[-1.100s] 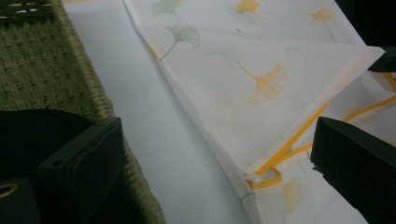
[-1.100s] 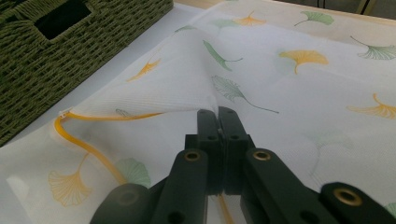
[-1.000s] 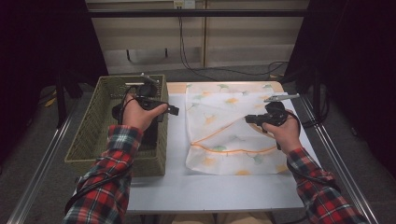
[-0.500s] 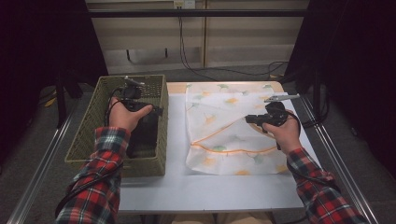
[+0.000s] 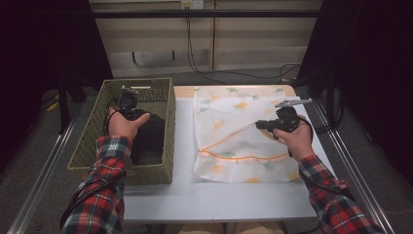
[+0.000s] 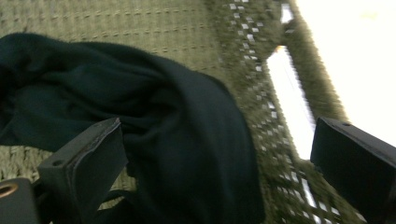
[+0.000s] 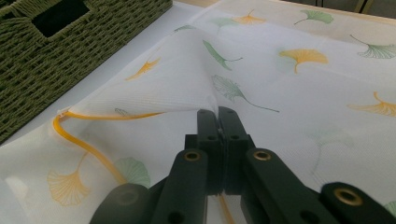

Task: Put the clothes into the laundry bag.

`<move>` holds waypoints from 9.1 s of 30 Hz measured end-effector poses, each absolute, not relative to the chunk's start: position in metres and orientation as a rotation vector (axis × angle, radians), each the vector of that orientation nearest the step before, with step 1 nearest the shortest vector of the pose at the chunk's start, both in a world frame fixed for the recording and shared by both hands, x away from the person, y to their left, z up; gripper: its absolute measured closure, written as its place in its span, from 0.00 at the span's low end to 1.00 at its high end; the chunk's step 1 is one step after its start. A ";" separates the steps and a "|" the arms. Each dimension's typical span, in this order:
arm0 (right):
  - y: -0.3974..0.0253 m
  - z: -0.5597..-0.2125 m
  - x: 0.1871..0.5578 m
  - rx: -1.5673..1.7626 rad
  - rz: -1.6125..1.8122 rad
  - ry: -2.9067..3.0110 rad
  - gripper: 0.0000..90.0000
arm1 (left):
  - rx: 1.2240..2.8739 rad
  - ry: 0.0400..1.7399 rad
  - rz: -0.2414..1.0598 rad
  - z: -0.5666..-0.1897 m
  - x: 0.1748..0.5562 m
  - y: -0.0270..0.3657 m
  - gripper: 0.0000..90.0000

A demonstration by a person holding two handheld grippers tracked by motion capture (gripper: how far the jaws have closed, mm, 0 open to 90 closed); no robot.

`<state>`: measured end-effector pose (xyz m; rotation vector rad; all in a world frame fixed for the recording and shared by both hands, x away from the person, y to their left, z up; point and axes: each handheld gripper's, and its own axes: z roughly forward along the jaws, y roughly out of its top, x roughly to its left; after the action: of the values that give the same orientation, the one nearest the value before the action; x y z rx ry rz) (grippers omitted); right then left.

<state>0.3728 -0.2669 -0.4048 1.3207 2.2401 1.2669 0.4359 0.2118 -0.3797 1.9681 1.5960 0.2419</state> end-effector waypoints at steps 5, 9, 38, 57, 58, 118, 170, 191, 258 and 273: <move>-0.267 -0.404 0.373 1.322 1.270 2.236 1.00 | 1.942 1.633 0.244 -0.391 0.439 0.214 0.03; -0.268 -0.405 0.373 1.322 1.268 2.238 1.00 | 1.942 1.643 0.247 -0.400 0.442 0.212 0.02; -0.270 -0.406 0.370 1.328 1.262 2.235 0.99 | 1.994 1.694 0.280 -0.436 0.457 0.207 0.00; -0.276 -0.407 0.369 1.351 1.260 2.224 0.99 | 2.083 1.728 0.248 -0.446 0.458 0.206 0.33; -0.276 -0.407 0.369 1.350 1.260 2.224 0.99 | 2.086 1.729 0.253 -0.446 0.458 0.206 0.38; -0.278 -0.411 0.369 1.368 1.255 2.224 1.00 | 2.036 1.590 0.182 -0.319 0.448 0.231 0.74; -0.275 -0.412 0.368 1.362 1.251 2.234 1.00 | 2.223 1.279 0.069 -0.256 0.440 0.152 0.74; -0.275 -0.412 0.369 1.368 1.253 2.231 1.00 | 2.290 1.116 0.031 -0.250 0.427 0.110 0.74; -0.242 -0.411 0.395 1.439 1.158 2.254 1.00 | 2.392 0.722 -0.171 -0.319 0.374 0.018 0.74; -0.240 -0.409 0.395 1.432 1.164 2.244 1.00 | 2.408 0.650 -0.206 -0.338 0.365 -0.008 0.73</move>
<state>0.3949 -0.2396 -0.4087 1.4320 2.2440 1.1640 0.3647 -0.0078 -0.3385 2.4081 0.6495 -0.2061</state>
